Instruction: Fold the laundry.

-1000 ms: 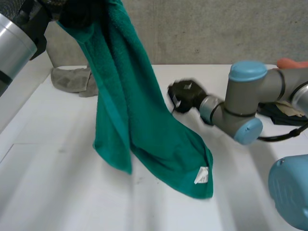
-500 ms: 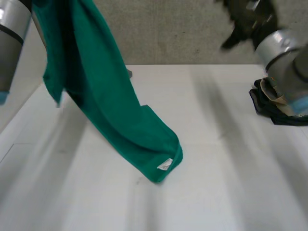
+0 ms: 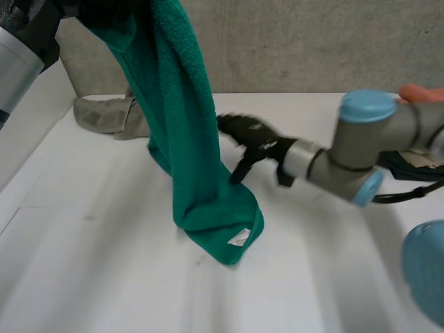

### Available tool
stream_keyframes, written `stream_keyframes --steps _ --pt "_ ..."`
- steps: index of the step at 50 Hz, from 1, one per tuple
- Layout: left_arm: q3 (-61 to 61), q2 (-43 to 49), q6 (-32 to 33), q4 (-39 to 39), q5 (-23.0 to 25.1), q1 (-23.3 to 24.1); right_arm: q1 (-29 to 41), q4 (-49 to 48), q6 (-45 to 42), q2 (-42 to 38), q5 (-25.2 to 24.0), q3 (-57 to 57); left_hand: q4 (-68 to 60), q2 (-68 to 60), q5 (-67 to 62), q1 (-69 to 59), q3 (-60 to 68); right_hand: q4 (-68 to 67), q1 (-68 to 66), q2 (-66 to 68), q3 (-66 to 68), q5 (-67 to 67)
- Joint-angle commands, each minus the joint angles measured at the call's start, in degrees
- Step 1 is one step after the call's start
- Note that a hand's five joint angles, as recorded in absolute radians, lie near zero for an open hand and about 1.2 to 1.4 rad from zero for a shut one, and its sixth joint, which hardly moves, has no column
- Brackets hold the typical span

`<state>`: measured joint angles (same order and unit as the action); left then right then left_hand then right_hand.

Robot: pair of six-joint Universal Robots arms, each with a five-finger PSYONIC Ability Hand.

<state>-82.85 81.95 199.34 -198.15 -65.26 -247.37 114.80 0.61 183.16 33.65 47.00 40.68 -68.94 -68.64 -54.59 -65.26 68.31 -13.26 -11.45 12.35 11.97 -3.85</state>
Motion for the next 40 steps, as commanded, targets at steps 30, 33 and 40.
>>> stream_keyframes --steps 30,33,40 --pt "-8.71 3.91 0.26 4.35 -2.68 -7.78 -4.59 9.4 -36.38 33.93 18.92 30.85 -11.06 -11.36 -15.41 -14.74 11.69 -66.74 -68.55 67.65 68.03 -66.15" --pt "-10.31 7.6 0.26 4.17 -2.68 -7.87 -3.98 14.48 -40.06 34.38 19.45 34.45 -11.06 -11.36 -15.41 -14.74 11.69 -66.74 -68.55 67.65 68.03 -66.15" --pt "-9.7 20.61 1.23 4.17 -3.47 -7.69 -3.62 18.29 -43.42 33.59 21.91 38.16 -11.06 -11.36 -15.41 -14.74 11.69 -66.74 -68.55 67.65 68.03 -66.15"
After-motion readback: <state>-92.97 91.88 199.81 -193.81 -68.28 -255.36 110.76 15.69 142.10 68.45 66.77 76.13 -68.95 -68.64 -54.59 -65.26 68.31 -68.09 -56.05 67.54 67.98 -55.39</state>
